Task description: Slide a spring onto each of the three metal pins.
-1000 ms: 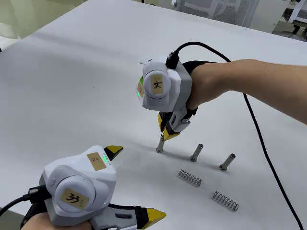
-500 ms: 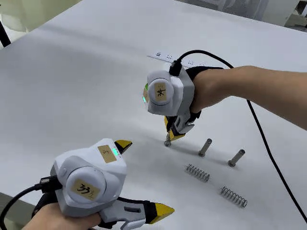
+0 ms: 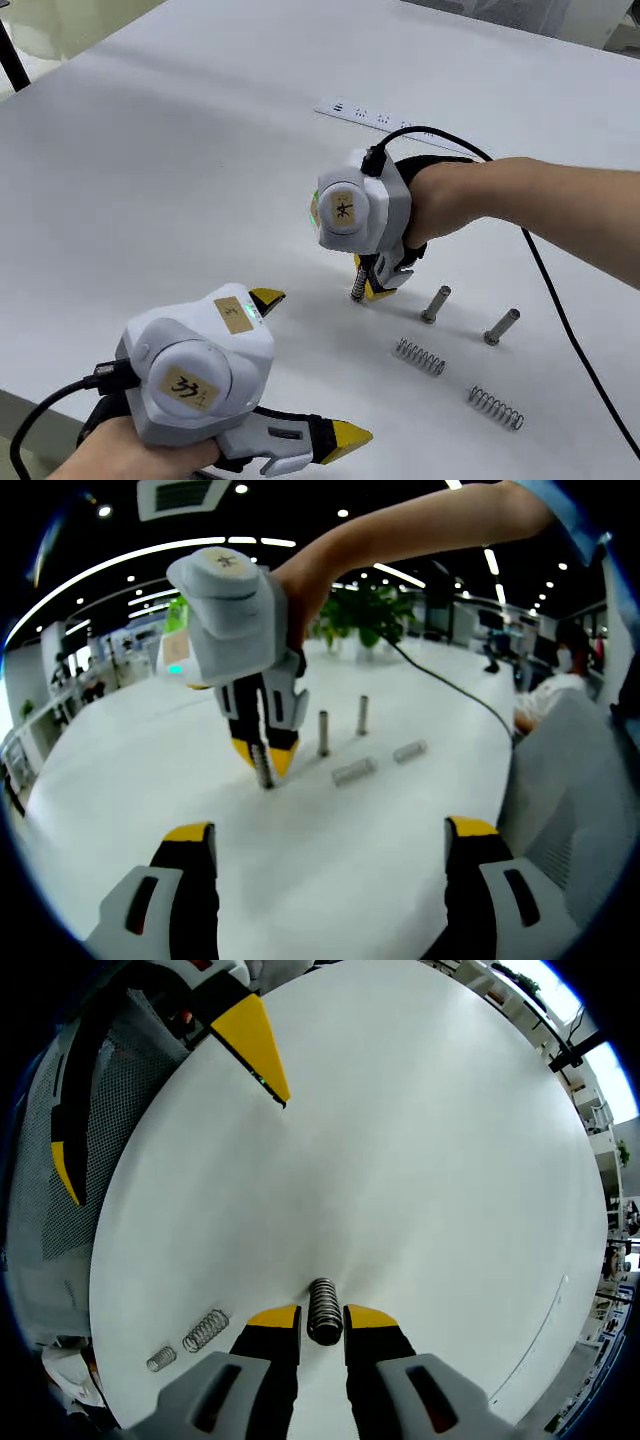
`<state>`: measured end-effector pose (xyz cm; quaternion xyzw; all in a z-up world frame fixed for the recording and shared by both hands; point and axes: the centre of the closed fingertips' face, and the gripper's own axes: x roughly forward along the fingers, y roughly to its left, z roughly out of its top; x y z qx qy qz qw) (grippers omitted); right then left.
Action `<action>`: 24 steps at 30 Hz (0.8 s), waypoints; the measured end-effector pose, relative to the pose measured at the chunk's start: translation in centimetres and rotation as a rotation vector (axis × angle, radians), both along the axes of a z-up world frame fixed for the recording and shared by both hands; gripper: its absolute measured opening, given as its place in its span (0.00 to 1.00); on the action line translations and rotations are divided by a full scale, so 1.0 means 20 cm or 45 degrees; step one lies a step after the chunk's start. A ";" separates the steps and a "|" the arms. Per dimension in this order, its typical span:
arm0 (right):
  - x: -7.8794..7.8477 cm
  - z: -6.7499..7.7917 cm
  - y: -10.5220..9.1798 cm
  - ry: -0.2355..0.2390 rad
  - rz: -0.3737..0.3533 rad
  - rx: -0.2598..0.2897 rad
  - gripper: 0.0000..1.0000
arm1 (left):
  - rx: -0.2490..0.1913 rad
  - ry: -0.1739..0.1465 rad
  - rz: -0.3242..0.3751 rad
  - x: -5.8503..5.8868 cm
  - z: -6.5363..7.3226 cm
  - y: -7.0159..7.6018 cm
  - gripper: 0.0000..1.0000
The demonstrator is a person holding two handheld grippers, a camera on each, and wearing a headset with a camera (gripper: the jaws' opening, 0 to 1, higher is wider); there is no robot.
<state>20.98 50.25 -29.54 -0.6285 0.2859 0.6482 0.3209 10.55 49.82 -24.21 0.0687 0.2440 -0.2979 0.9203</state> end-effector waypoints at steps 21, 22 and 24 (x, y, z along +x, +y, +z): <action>-0.07 0.12 0.10 0.183 -0.240 0.415 0.73 | -0.020 0.003 0.010 0.00 0.01 0.00 0.96; -0.07 0.12 0.10 0.193 -0.262 0.435 0.78 | -0.027 0.003 0.013 0.01 0.01 0.00 0.96; -0.05 0.13 0.08 0.181 -0.283 0.451 0.82 | -0.038 0.006 0.021 0.01 0.01 0.00 0.96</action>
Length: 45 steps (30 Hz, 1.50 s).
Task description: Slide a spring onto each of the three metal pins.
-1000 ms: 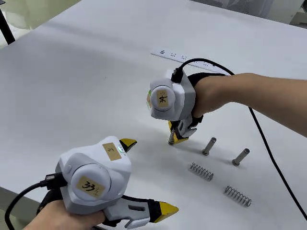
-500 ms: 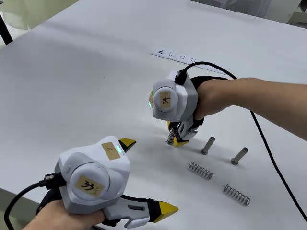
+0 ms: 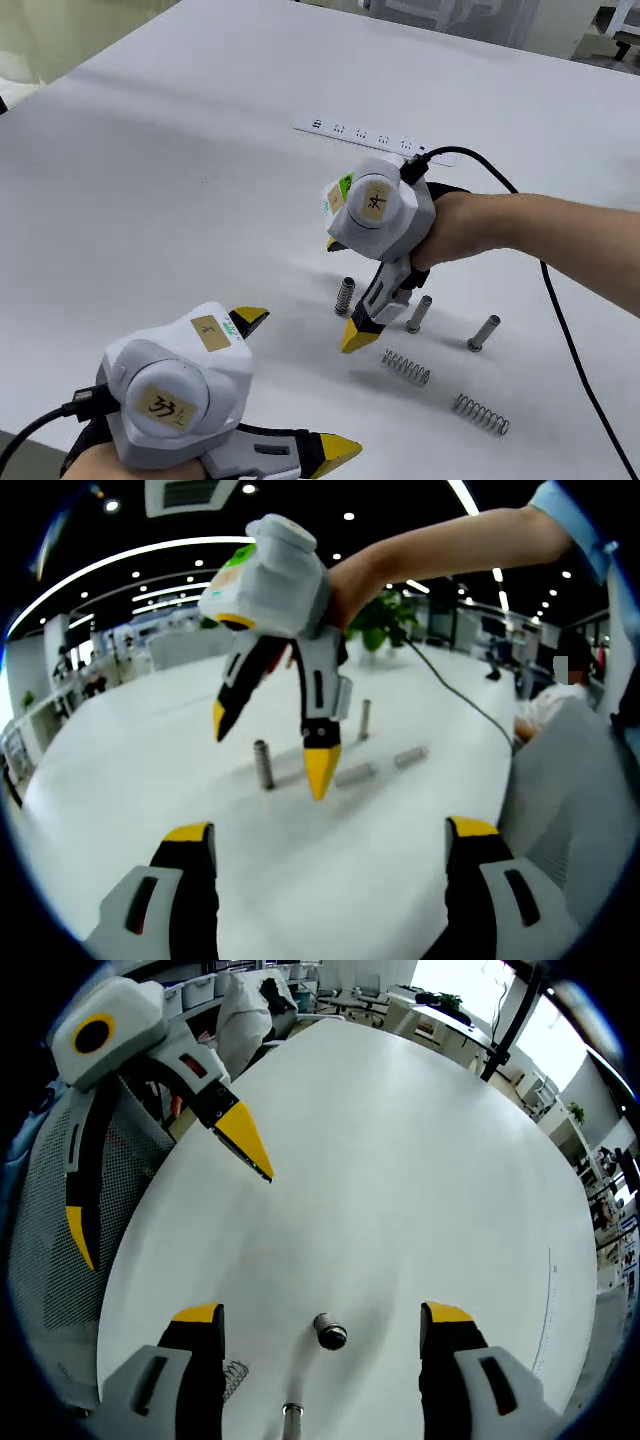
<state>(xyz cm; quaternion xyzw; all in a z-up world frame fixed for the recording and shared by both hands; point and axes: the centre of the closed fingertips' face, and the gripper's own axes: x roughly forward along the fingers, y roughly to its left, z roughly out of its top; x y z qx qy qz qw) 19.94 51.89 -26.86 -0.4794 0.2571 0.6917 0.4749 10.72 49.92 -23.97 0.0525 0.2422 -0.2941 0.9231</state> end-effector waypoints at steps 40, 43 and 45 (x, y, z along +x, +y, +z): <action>-0.07 0.22 -0.51 0.062 -0.606 0.507 0.99 | 0.019 -0.004 -0.090 0.05 -0.02 0.00 0.97; -0.08 0.22 -0.57 0.073 -0.660 0.525 0.99 | 0.019 -0.001 -0.095 0.05 -0.03 0.00 0.97; -0.07 0.20 -0.62 0.068 -0.699 0.530 0.99 | 0.021 0.002 -0.100 0.05 -0.04 0.01 0.97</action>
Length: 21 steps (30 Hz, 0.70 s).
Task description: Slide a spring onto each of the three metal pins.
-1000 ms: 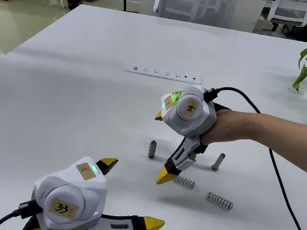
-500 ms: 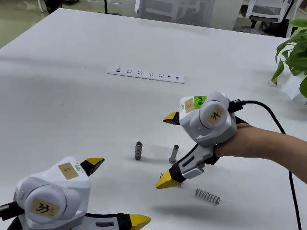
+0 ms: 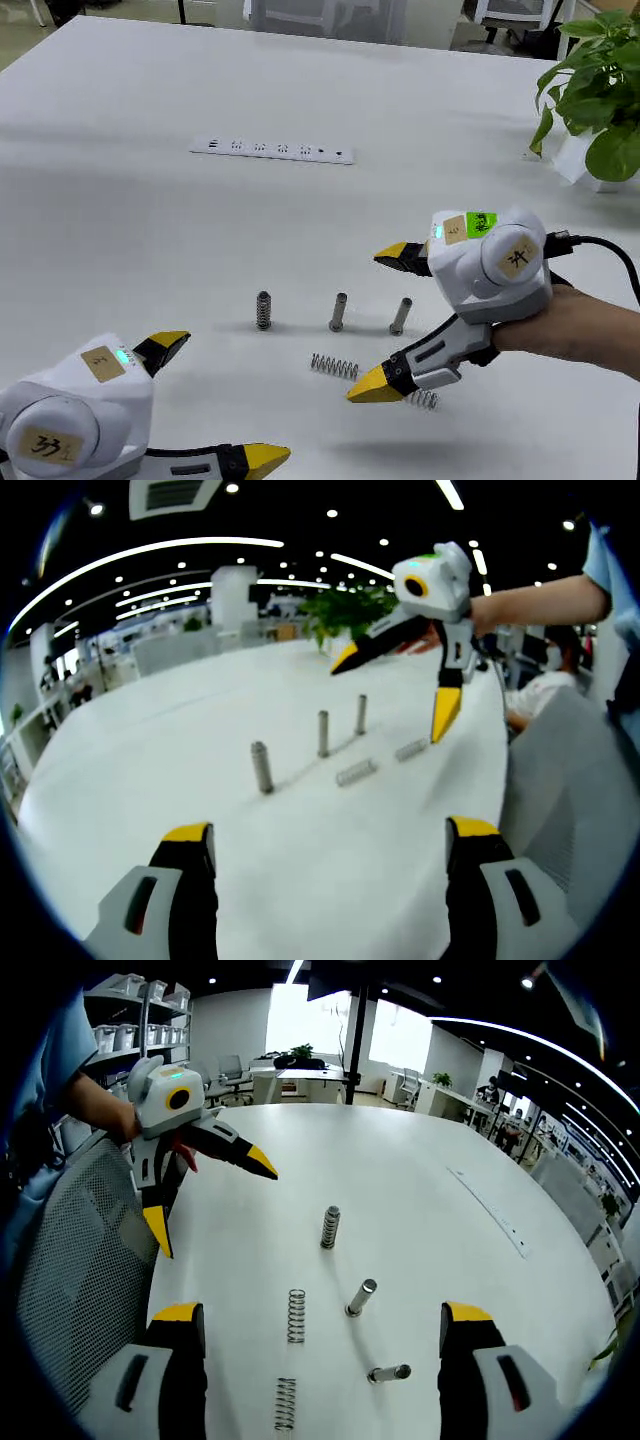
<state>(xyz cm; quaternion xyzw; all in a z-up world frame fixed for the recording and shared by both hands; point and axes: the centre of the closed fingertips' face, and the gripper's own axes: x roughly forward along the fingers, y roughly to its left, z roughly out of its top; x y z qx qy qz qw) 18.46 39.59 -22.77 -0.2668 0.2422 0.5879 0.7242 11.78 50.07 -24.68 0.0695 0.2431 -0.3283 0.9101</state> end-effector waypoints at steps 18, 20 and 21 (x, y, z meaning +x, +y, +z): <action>-0.13 -0.09 -0.38 0.084 -0.320 0.087 0.99 | 0.028 0.015 -0.046 0.00 -0.01 0.00 0.97; -0.15 -0.08 -0.42 0.077 -0.354 0.120 0.99 | 0.031 0.020 -0.053 -0.01 -0.01 0.00 0.97; -0.16 -0.07 -0.44 0.080 -0.382 0.130 0.99 | 0.033 0.021 -0.058 -0.01 -0.02 0.00 0.97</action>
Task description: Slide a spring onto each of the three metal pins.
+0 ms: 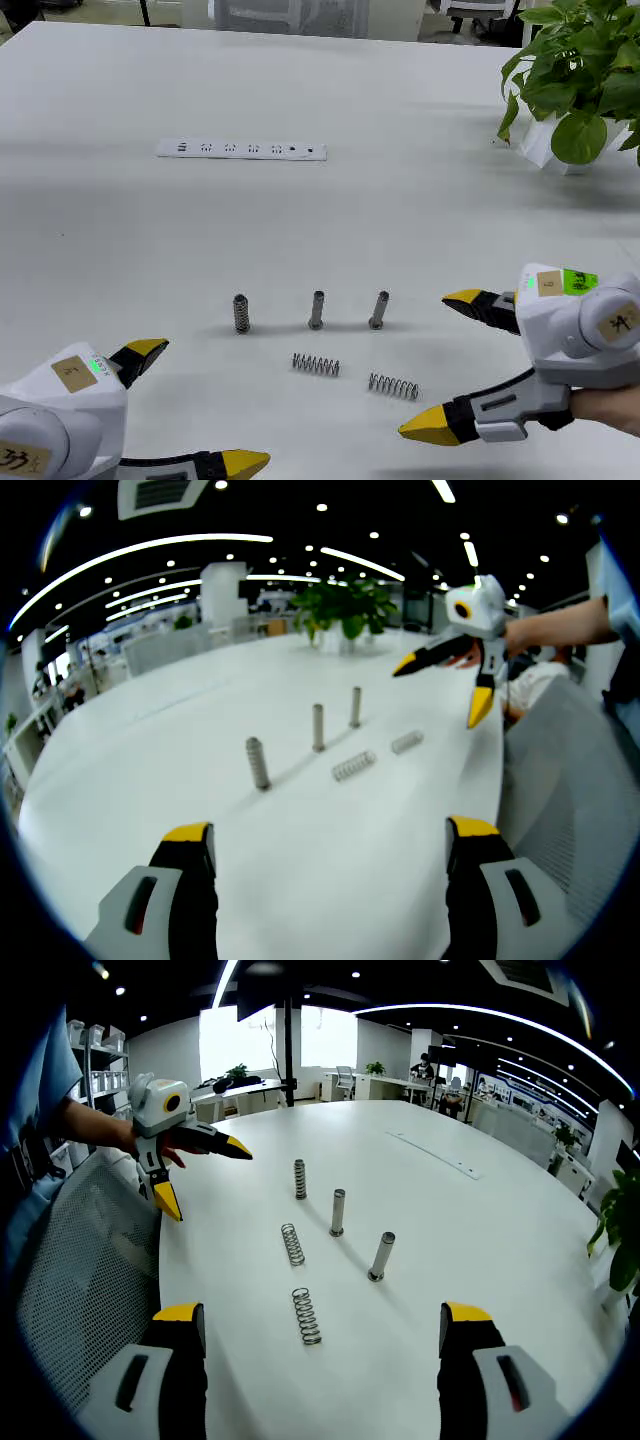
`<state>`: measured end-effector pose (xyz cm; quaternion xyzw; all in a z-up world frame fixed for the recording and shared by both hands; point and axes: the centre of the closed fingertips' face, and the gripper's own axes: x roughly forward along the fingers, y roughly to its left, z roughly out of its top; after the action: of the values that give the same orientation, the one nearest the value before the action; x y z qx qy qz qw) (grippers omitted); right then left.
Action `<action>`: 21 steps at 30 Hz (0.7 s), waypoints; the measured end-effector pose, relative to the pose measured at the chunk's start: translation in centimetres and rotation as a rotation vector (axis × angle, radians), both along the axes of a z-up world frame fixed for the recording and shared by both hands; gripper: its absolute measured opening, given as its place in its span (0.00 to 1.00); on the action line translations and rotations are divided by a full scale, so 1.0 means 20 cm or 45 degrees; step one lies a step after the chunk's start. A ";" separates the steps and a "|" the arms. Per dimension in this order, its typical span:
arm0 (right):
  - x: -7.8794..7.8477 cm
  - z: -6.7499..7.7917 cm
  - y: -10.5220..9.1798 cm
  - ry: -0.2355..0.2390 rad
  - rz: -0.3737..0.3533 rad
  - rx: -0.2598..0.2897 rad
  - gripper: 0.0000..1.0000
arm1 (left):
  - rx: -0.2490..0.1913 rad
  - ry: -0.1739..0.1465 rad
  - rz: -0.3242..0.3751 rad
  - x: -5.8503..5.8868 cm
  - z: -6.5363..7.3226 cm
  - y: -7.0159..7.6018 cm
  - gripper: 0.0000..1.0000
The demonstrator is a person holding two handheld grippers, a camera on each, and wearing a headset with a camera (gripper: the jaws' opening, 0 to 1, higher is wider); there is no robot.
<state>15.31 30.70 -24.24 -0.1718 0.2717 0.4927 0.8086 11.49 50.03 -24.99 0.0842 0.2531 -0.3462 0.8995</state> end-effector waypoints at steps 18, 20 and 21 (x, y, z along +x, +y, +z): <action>-0.10 -0.03 -0.26 0.008 -0.178 -0.006 0.98 | 0.018 0.020 -0.044 0.00 -0.01 -0.02 0.96; -0.10 -0.03 -0.26 0.007 -0.184 0.000 0.98 | 0.025 0.021 -0.058 0.00 -0.02 -0.02 0.96; -0.11 -0.03 -0.26 0.008 -0.182 -0.001 0.98 | 0.028 0.023 -0.065 0.00 -0.02 -0.03 0.96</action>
<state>13.15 25.58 -24.80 -0.1508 0.2858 0.4341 0.8409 11.54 49.48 -25.39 0.0973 0.2628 -0.3669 0.8871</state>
